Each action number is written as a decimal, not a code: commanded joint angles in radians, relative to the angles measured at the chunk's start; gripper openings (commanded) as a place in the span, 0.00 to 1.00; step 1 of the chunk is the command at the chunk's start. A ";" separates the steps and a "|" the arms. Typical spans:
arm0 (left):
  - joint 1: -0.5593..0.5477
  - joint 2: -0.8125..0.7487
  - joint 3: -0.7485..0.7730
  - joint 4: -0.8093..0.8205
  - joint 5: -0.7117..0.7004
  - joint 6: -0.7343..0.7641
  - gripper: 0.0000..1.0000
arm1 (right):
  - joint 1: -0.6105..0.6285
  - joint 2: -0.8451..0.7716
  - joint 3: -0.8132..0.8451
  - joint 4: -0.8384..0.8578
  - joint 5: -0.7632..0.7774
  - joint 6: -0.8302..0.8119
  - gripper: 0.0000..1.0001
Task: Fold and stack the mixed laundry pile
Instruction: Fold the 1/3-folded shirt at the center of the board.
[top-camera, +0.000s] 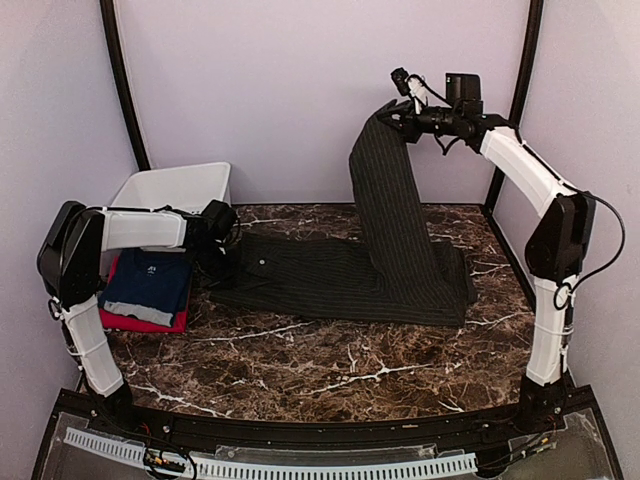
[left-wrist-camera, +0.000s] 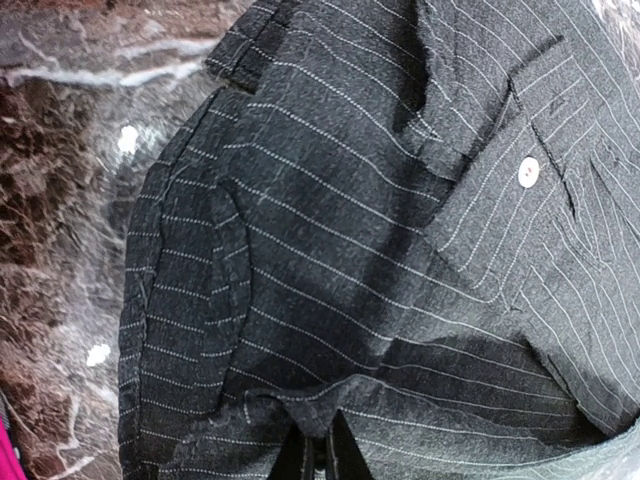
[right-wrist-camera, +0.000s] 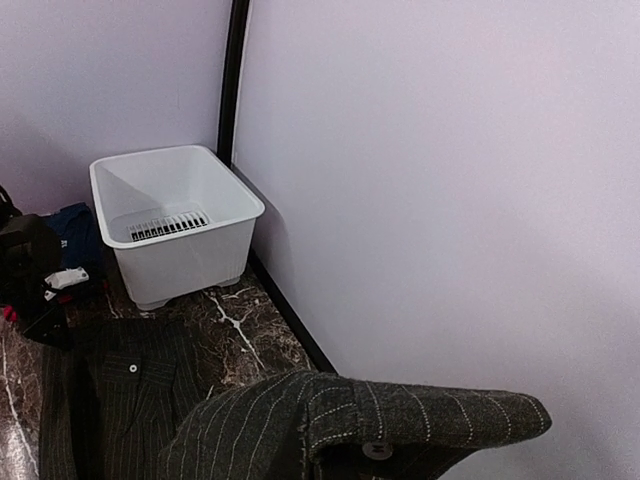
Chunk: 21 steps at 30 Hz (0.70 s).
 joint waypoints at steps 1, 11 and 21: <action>0.014 -0.003 0.026 0.004 -0.065 -0.007 0.07 | 0.006 0.061 0.035 0.066 -0.036 -0.010 0.00; 0.017 -0.129 0.031 0.034 -0.136 0.102 0.39 | 0.012 -0.077 -0.146 0.115 0.021 -0.029 0.00; 0.015 -0.213 -0.138 0.177 0.065 0.205 0.54 | 0.014 -0.121 -0.213 0.147 0.011 0.050 0.00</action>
